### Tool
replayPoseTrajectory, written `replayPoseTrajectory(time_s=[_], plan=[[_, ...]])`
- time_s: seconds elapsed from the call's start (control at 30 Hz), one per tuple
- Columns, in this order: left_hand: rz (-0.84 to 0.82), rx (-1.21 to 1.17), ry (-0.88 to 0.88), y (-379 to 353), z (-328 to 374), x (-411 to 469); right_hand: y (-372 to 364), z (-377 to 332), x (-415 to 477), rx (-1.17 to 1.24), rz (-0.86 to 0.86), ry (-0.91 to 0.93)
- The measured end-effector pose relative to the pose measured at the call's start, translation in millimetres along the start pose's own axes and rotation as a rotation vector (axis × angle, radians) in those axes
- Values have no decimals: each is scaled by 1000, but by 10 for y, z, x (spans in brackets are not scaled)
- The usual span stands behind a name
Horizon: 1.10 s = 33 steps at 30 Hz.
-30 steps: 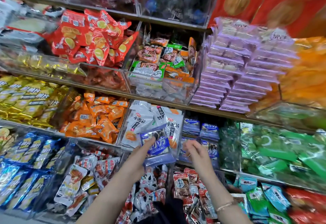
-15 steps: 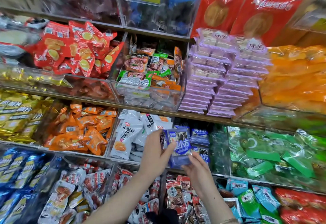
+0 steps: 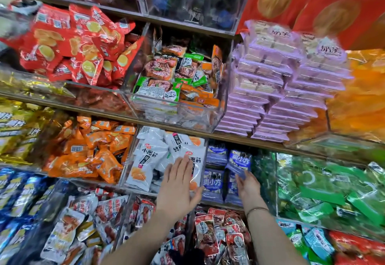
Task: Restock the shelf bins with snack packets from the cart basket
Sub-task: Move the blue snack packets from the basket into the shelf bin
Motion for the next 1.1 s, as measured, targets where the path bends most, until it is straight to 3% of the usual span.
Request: replayPoseTrajectory(time_s=[0.13,0.2,0.33,0.43,0.57,0.67,0.77,0.87,1.1], plan=[[-3,15,-3,21,7,4,-56,-35,12,135,13,-2],[4,26,-5,26,16,6,-28,-19,28,81,-27,5],[22,11,-11,20,26,15,120,-198,-39,-605,10,348],[32,20,-10,28,29,13,-168,-376,-163,-1138,-102,674],[45,21,-16,37,28,19,-559,-338,-34,-1746,-258,633],[54,14,-16,34,24,22,-725,-430,59,-1910,-263,602],[63,20,-21,36,33,17,-763,-470,106,-1949,-265,556],[72,11,-17,49,51,17,-702,-455,54,-1827,-319,509],[34,-11,3,91,67,-37,-122,-356,-404,-1145,-396,435]])
Point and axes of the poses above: each hand's wrist, its own x-axis towards the middle knuckle, its own y-axis out of the back of the hand, z = x × y, the point moved 10 cm from there along x, towards the middle knuckle, and after that the axes turned 1 degree about -y, right-handed, at the moved point
